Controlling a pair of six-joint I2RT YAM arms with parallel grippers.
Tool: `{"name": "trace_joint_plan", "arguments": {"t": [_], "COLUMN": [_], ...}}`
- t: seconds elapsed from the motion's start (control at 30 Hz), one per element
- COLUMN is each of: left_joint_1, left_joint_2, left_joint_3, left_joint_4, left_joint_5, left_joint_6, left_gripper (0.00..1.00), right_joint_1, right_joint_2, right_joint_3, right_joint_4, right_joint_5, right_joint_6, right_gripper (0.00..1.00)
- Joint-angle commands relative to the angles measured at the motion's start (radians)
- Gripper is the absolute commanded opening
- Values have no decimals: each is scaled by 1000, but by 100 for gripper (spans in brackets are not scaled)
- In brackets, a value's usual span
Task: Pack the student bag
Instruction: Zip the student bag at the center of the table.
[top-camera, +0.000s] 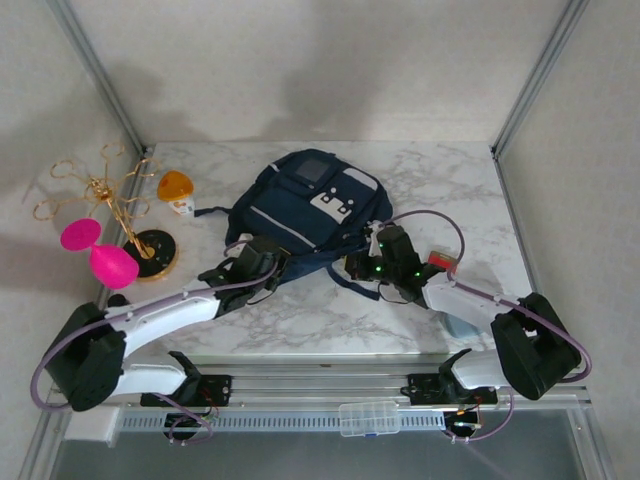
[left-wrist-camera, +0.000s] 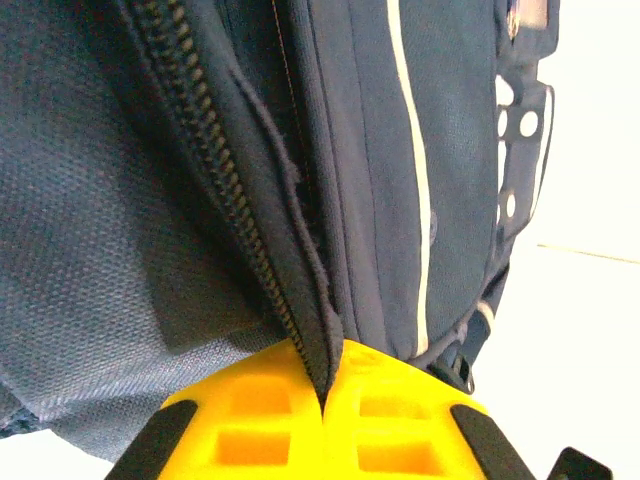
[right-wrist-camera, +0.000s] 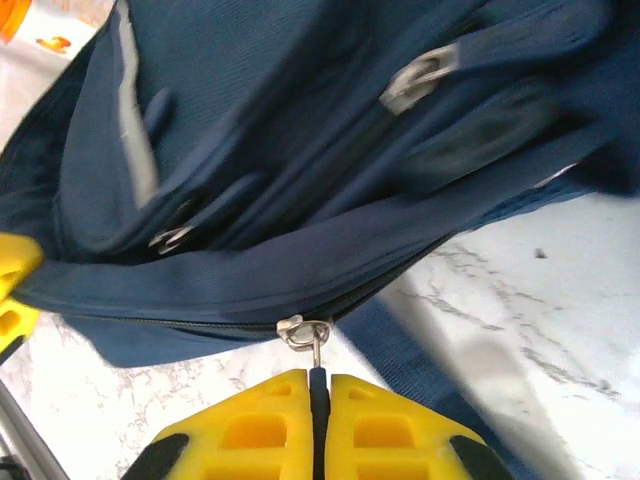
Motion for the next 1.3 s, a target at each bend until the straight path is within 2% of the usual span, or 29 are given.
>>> {"name": "trace_joint_plan", "arguments": {"t": [0.0,0.1,0.2,0.27,0.37,0.4,0.43,0.47,0.53,0.63,0.73,0.9,1.07,1.27], "left_joint_1": [86,103,105,106,105,103,102,98,76,51,53,54,51,46], "left_joint_2": [-76,-123,-129,-109,-91,-92,-97,-107,-134,-154,-107,48,132,123], "left_joint_3": [-24,-33,-25,-4,16,15,16,16,23,47,91,203,197,26], "left_joint_4": [-130,-139,-128,-132,-135,-127,-125,-126,-135,-181,-162,-159,-119,-59], "left_joint_5": [-161,-170,-154,-145,-110,-92,-63,-43,-41,-76,-38,-30,-1,7], "left_joint_6": [68,97,127,162,206,223,243,267,324,361,423,495,482,426], "left_gripper": [0,0,0,0,0,9,23,30,39,47,52,51,39,20], "right_joint_1": [-104,-155,-155,-137,-83,-68,-57,-55,-55,-61,-68,-68,-38,-14], "right_joint_2": [-11,9,29,20,-21,-41,-68,-95,-154,-209,-142,56,207,337], "right_joint_3": [-28,-23,11,14,25,30,34,34,30,44,125,297,422,537], "right_joint_4": [-54,-24,-13,16,-30,-55,-91,-122,-184,-252,-285,-333,-325,-355], "right_joint_5": [85,101,90,27,21,21,24,26,65,131,128,110,48,-3], "right_joint_6": [54,92,91,72,30,16,-2,-17,-39,-62,-74,-72,-82,-111], "right_gripper": [0,0,0,0,0,6,13,20,32,48,59,60,63,63]}}
